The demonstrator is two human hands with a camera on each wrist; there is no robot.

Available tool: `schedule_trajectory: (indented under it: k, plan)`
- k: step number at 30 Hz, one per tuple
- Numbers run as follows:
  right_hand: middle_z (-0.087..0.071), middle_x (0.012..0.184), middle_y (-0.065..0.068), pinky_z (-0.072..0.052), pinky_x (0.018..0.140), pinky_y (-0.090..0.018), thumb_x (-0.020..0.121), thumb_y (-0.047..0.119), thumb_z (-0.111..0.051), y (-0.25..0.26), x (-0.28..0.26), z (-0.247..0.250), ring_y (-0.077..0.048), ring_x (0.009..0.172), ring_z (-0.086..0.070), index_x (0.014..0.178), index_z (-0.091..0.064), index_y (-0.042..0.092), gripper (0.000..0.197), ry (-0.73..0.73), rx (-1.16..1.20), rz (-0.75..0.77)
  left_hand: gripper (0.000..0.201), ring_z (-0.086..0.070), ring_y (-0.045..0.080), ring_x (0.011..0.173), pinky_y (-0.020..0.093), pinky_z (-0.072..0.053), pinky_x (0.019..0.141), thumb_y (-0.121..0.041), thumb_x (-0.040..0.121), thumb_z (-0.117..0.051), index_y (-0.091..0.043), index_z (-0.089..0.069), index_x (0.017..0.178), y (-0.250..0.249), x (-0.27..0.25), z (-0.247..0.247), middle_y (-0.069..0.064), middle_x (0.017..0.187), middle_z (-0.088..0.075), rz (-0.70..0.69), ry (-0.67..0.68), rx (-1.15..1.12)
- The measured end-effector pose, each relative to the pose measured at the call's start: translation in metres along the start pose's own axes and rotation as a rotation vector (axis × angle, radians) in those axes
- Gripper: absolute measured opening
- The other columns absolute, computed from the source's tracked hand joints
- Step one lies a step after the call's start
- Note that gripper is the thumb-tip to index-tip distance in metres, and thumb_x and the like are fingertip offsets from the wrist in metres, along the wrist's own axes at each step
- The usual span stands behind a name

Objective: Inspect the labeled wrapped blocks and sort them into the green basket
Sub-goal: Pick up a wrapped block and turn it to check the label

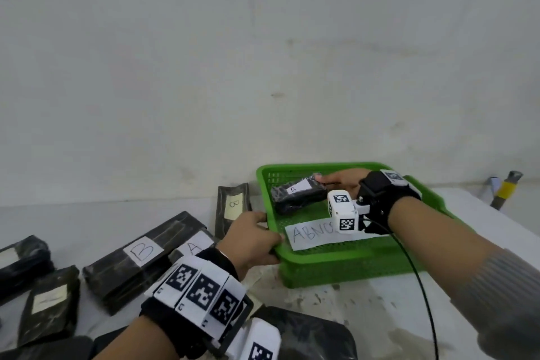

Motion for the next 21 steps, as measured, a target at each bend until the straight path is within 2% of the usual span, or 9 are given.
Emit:
schedule_trajectory:
  k: [3, 5, 6, 8, 10, 12, 14, 18, 21]
  plan:
    - [-0.060, 0.128, -0.018, -0.055, 0.080, -0.035, 0.089, 0.027, -0.070, -0.012, 0.020, -0.006, -0.026, 0.096, -0.062, 0.134, -0.054, 0.002, 0.053, -0.023, 0.033, 0.019, 0.023, -0.069, 0.029, 0.089, 0.038, -0.059, 0.075, 0.003, 0.092, -0.061, 0.005, -0.058, 0.115, 0.001, 0.002, 0.001, 0.029, 0.107, -0.069, -0.039, 0.004, 0.040]
    - [-0.055, 0.139, -0.018, -0.054, 0.091, -0.039, 0.088, 0.031, -0.071, -0.016, 0.028, -0.009, -0.028, 0.100, -0.061, 0.134, -0.053, 0.003, 0.057, -0.048, 0.047, 0.024, 0.025, -0.067, 0.028, 0.085, 0.037, -0.059, 0.073, 0.003, 0.092, -0.060, 0.006, -0.058, 0.117, 0.003, 0.003, 0.002, 0.032, 0.109, -0.067, -0.040, 0.009, 0.015]
    - [-0.056, 0.137, -0.016, -0.056, 0.089, -0.038, 0.088, 0.034, -0.070, -0.017, 0.025, -0.013, -0.027, 0.095, -0.061, 0.133, -0.053, 0.004, 0.056, -0.056, 0.039, 0.009, 0.025, -0.066, 0.028, 0.083, 0.034, -0.060, 0.069, 0.004, 0.093, -0.060, 0.006, -0.058, 0.117, 0.003, 0.003, 0.002, 0.032, 0.109, -0.067, -0.032, 0.015, -0.002]
    - [-0.060, 0.118, -0.010, -0.056, 0.057, -0.024, 0.091, 0.039, -0.067, -0.015, 0.015, -0.007, -0.020, 0.071, -0.057, 0.126, -0.054, 0.003, 0.052, -0.171, -0.130, -0.012, 0.024, -0.068, 0.027, 0.078, 0.029, -0.060, 0.062, 0.005, 0.093, -0.059, 0.004, -0.058, 0.117, 0.004, 0.002, 0.000, 0.027, 0.102, -0.070, -0.027, 0.033, -0.039]
    - [-0.061, 0.103, -0.015, -0.040, 0.031, -0.017, 0.089, 0.033, -0.070, -0.014, 0.017, 0.004, -0.015, 0.057, -0.047, 0.122, -0.055, -0.006, 0.053, -0.283, -0.172, 0.020, 0.022, -0.068, 0.023, 0.074, 0.028, -0.060, 0.061, 0.005, 0.093, -0.058, 0.002, -0.058, 0.115, 0.005, 0.002, 0.000, 0.017, 0.090, -0.071, -0.034, 0.044, -0.057]
    - [-0.061, 0.092, -0.015, -0.039, 0.030, -0.016, 0.086, 0.023, -0.075, -0.020, 0.022, 0.003, -0.014, 0.055, -0.047, 0.102, -0.060, -0.006, 0.037, -0.283, -0.072, -0.002, 0.016, -0.068, 0.019, 0.069, 0.027, -0.060, 0.059, 0.006, 0.093, -0.058, 0.000, -0.060, 0.108, 0.006, 0.003, 0.000, 0.012, 0.083, -0.070, -0.042, 0.044, -0.073]
    - [-0.060, 0.095, -0.016, -0.043, 0.031, -0.017, 0.082, 0.017, -0.078, -0.026, 0.022, 0.006, -0.016, 0.054, -0.052, 0.079, -0.053, 0.002, 0.029, -0.327, 0.053, -0.036, 0.013, -0.068, 0.018, 0.066, 0.029, -0.060, 0.061, 0.006, 0.093, -0.059, -0.006, -0.060, 0.098, 0.006, 0.003, -0.001, 0.009, 0.078, -0.070, -0.047, 0.038, -0.090]
    - [-0.063, 0.102, -0.021, -0.046, 0.033, -0.020, 0.078, 0.013, -0.081, -0.025, 0.018, 0.005, -0.020, 0.058, -0.060, 0.092, -0.058, -0.001, 0.030, -0.321, 0.152, -0.004, 0.015, -0.070, 0.021, 0.072, 0.031, -0.060, 0.066, 0.006, 0.093, -0.058, -0.008, -0.062, 0.098, 0.007, -0.003, 0.000, 0.008, 0.080, -0.072, -0.071, 0.034, -0.129]
    - [-0.064, 0.102, -0.022, -0.051, 0.036, -0.023, 0.081, 0.011, -0.078, -0.018, 0.006, 0.001, -0.021, 0.065, -0.060, 0.089, -0.060, -0.002, 0.024, -0.279, 0.166, -0.006, 0.014, -0.068, 0.028, 0.080, 0.036, -0.060, 0.072, 0.006, 0.094, -0.057, -0.006, -0.061, 0.100, 0.008, -0.003, 0.001, 0.017, 0.090, -0.070, -0.090, 0.007, -0.148]
Point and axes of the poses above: each hand's wrist, its own x-axis towards the middle knuckle, its own z-axis out of the back of the hand, y = z × x, the point moved 10 cm from there along x, towards the middle knuckle
